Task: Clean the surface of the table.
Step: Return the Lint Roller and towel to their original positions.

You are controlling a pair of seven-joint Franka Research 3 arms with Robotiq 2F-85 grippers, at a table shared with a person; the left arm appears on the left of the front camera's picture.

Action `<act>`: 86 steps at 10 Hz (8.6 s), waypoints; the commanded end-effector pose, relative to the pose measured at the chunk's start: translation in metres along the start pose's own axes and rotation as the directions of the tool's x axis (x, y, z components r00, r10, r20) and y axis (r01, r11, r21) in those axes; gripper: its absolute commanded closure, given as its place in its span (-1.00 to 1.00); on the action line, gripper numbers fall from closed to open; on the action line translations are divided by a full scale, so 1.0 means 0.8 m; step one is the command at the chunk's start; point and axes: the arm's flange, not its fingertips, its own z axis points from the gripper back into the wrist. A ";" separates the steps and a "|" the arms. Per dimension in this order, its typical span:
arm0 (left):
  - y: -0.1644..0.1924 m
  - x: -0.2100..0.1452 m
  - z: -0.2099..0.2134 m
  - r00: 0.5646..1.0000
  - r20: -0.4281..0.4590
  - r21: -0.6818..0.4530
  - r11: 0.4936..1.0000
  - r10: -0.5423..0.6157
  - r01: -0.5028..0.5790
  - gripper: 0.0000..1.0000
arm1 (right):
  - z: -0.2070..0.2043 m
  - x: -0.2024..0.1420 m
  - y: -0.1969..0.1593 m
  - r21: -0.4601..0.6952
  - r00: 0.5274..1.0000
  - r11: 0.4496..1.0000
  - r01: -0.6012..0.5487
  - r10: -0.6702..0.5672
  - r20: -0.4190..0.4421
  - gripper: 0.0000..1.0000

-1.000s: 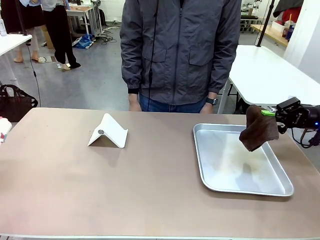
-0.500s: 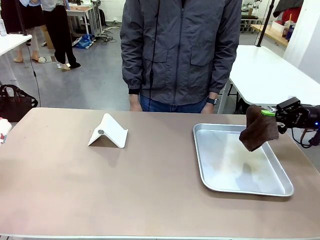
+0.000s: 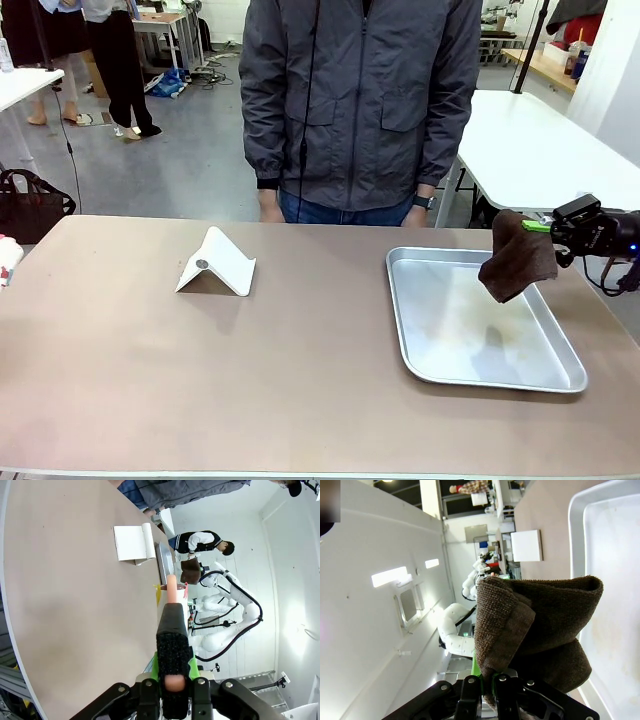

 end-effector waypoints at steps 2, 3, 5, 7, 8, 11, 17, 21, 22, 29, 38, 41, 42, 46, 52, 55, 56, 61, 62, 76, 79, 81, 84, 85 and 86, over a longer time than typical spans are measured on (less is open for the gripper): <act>-0.006 -0.001 -0.003 1.000 0.014 -0.001 1.000 0.001 -0.001 0.55 | 0.000 0.000 0.007 0.008 1.000 1.000 0.003 -0.003 -0.010 0.84; -0.006 -0.001 -0.003 1.000 0.014 -0.001 1.000 0.001 -0.001 0.55 | 0.000 0.000 0.007 0.008 1.000 1.000 0.003 -0.003 -0.010 0.84; -0.006 -0.001 -0.003 1.000 0.014 -0.001 1.000 0.001 -0.001 0.55 | 0.000 0.000 0.000 0.000 1.000 1.000 0.000 0.000 0.000 0.84; -0.017 0.010 -0.017 1.000 -0.007 0.006 1.000 -0.008 0.008 0.55 | 0.001 -0.019 0.013 0.098 0.998 0.994 -0.055 0.053 0.018 0.84; -0.042 0.021 -0.035 0.999 -0.022 -0.013 1.000 -0.027 0.027 0.55 | -0.019 -0.019 0.029 0.098 0.996 0.991 -0.095 0.094 0.008 0.84; -0.119 0.035 -0.092 0.996 -0.085 0.039 0.999 -0.023 0.026 0.55 | -0.130 -0.007 0.083 0.044 0.989 0.989 -0.143 0.145 -0.029 0.84; -0.239 0.010 -0.238 0.999 0.035 0.283 0.959 -0.011 0.001 0.55 | -0.335 -0.042 0.078 -0.052 0.985 0.986 -0.160 0.157 -0.068 0.84; -0.265 0.035 -0.331 0.994 -0.113 0.391 0.920 0.008 0.037 0.55 | -0.419 -0.055 0.001 -0.152 0.971 0.973 -0.174 0.144 -0.190 0.84; -0.260 0.046 -0.355 0.987 -0.156 0.397 0.917 0.042 0.023 0.55 | -0.419 -0.053 -0.008 -0.156 0.975 0.973 -0.169 0.141 -0.173 0.84; -0.263 0.036 -0.350 0.991 -0.135 0.365 0.930 0.003 0.047 0.55 | -0.418 -0.063 -0.013 -0.154 0.973 0.978 -0.143 0.111 -0.200 0.84; -0.269 0.114 -0.521 0.984 -0.175 0.659 0.747 0.034 0.091 0.55 | -0.445 -0.042 -0.022 -0.311 0.987 0.951 0.005 0.045 0.154 0.84; -0.248 0.122 -0.559 0.992 -0.125 0.679 0.731 0.028 0.065 0.55 | -0.442 -0.037 -0.027 -0.332 0.990 0.943 0.000 0.047 0.133 0.84; -0.245 0.129 -0.566 0.995 -0.099 0.688 0.723 0.014 0.058 0.55 | -0.441 -0.036 -0.028 -0.331 0.991 0.944 -0.003 0.047 0.127 0.84; -0.210 0.159 -0.589 0.995 -0.096 0.713 0.700 0.027 0.050 0.55 | -0.428 -0.030 -0.033 -0.295 0.992 0.956 0.006 0.032 0.124 0.84; -0.161 0.185 -0.583 0.983 -0.160 0.684 0.728 0.090 0.045 0.55 | -0.425 -0.024 -0.041 -0.270 0.992 0.963 0.018 0.016 0.124 0.84; -0.152 0.190 -0.571 0.987 -0.143 0.666 0.745 0.067 0.046 0.55 | -0.427 -0.023 -0.041 -0.272 0.993 0.962 0.023 0.010 0.120 0.84; -0.147 0.190 -0.567 0.988 -0.141 0.662 0.748 0.061 0.049 0.55 | -0.427 -0.024 -0.041 -0.274 0.993 0.961 0.025 0.009 0.120 0.84; -0.133 0.185 -0.564 0.987 -0.145 0.645 0.763 0.073 0.038 0.55 | -0.430 -0.024 -0.039 -0.283 0.993 0.959 0.024 0.010 0.116 0.84; -0.133 0.184 -0.566 0.986 -0.149 0.649 0.760 0.071 0.043 0.55 | -0.431 -0.024 -0.039 -0.283 0.993 0.959 0.025 0.008 0.114 0.84; -0.122 0.173 -0.562 0.995 -0.099 0.666 0.745 0.024 0.048 0.55 | -0.438 -0.019 -0.042 -0.295 0.996 0.955 0.036 -0.011 0.087 0.84; -0.120 0.172 -0.561 0.995 -0.098 0.663 0.747 0.016 0.054 0.55 | -0.439 -0.018 -0.043 -0.294 0.997 0.955 0.036 -0.014 0.076 0.84; -0.119 0.172 -0.561 0.995 -0.094 0.666 0.745 0.016 0.051 0.55 | -0.439 -0.017 -0.045 -0.293 0.997 0.955 0.040 -0.019 0.073 0.84; -0.117 0.171 -0.562 0.995 -0.101 0.670 0.741 0.025 0.050 0.55 | -0.440 -0.017 -0.045 -0.299 0.998 0.953 0.040 -0.022 0.065 0.84; -0.117 0.171 -0.561 0.994 -0.105 0.669 0.742 0.029 0.049 -0.03 | -0.440 -0.017 -0.045 -0.311 0.997 0.949 0.050 -0.031 0.066 0.73; -0.117 0.171 -0.560 0.994 -0.108 0.672 0.739 0.030 0.051 -0.62 | -0.440 -0.016 -0.046 -0.318 0.997 0.946 0.062 -0.041 0.070 -0.25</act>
